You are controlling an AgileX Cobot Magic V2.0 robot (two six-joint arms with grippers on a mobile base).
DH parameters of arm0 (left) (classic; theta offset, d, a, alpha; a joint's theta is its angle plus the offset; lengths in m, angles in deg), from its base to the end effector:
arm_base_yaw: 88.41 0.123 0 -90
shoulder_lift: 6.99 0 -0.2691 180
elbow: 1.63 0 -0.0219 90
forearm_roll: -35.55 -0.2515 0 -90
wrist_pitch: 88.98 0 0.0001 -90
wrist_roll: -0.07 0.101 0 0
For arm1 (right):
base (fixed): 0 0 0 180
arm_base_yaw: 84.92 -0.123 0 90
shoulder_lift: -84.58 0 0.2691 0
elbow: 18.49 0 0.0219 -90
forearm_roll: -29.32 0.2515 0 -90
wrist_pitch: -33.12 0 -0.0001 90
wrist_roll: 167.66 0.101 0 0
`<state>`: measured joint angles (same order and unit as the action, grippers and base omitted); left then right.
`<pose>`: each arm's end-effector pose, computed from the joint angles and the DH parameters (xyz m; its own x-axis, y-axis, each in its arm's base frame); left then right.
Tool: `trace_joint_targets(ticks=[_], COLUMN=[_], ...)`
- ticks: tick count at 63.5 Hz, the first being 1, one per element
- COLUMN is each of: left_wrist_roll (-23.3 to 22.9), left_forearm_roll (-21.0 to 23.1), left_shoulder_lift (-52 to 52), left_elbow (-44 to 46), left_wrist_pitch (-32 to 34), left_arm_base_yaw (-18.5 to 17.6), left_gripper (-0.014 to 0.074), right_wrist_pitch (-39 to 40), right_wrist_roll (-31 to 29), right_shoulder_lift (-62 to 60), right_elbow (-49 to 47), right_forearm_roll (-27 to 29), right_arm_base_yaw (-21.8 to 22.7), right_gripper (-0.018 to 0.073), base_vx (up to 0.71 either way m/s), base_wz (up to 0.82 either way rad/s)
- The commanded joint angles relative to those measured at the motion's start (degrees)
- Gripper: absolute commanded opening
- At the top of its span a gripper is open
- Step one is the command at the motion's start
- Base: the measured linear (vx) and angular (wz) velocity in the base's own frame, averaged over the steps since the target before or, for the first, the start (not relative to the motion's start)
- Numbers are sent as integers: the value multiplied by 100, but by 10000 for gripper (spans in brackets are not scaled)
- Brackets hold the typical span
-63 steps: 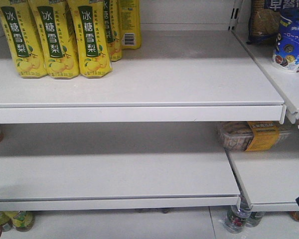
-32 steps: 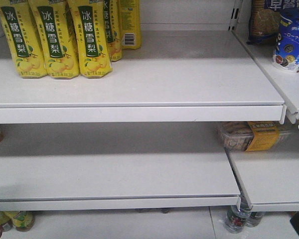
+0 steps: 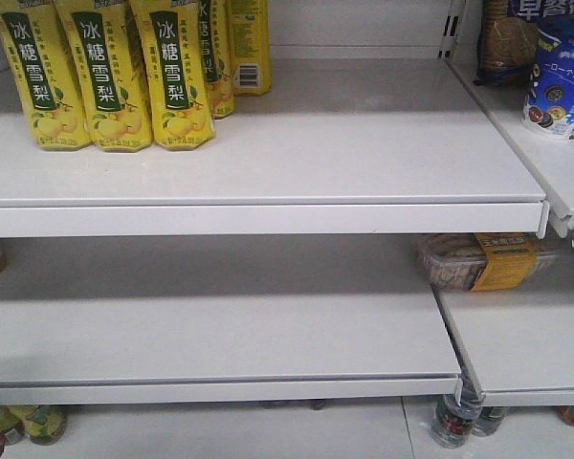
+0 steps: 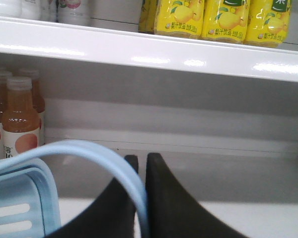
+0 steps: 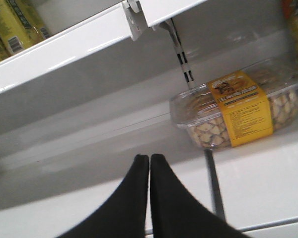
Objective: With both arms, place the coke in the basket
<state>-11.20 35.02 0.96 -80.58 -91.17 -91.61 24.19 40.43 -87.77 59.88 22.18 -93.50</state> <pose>0.0843 -0.0047 0.1972 0.0052 -0.1869 -0.9824 0.0575 0.9808 -0.1863 0.0826 0.0105 0.1894 -0.1253 0.3440 -0.9306 -0.0913 0.9300 0.3561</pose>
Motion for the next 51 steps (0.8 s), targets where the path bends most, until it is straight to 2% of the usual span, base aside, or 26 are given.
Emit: trace_joint_targets(ticks=[1,14,18,34,45,51], left_wrist_roll=[239,239,239,239,239,239], left_forearm_roll=[-218,-218,-218,-218,-218,-218], left_shoulder_lift=[-124,-124,-124,-124,-124,-124], left_elbow=[168,168,168,168,168,168], left_wrist_pitch=[899,899,899,899,899,899], left_arm_base_yaw=[8,8,8,8,8,8], left_gripper=[-6,-6,-6,-6,-6,-6], right_wrist_pitch=[369,527,710,1093,1161,1248], right_wrist_roll=[-901,-2847,-3121,-3197,-2961,-2809], right_shoulder_lift=[-72,-72,-72,-72,-72,-72], right_elbow=[46,46,46,46,46,46], right_forearm_roll=[239,568,627,755,783,757], right_arm_base_yaw=[116,116,116,163,825,989], right_gripper=[-5,-5,-5,-5,-5,-5], base_vx=[0,0,0,0,0,0], base_wz=[0,0,0,0,0,0])
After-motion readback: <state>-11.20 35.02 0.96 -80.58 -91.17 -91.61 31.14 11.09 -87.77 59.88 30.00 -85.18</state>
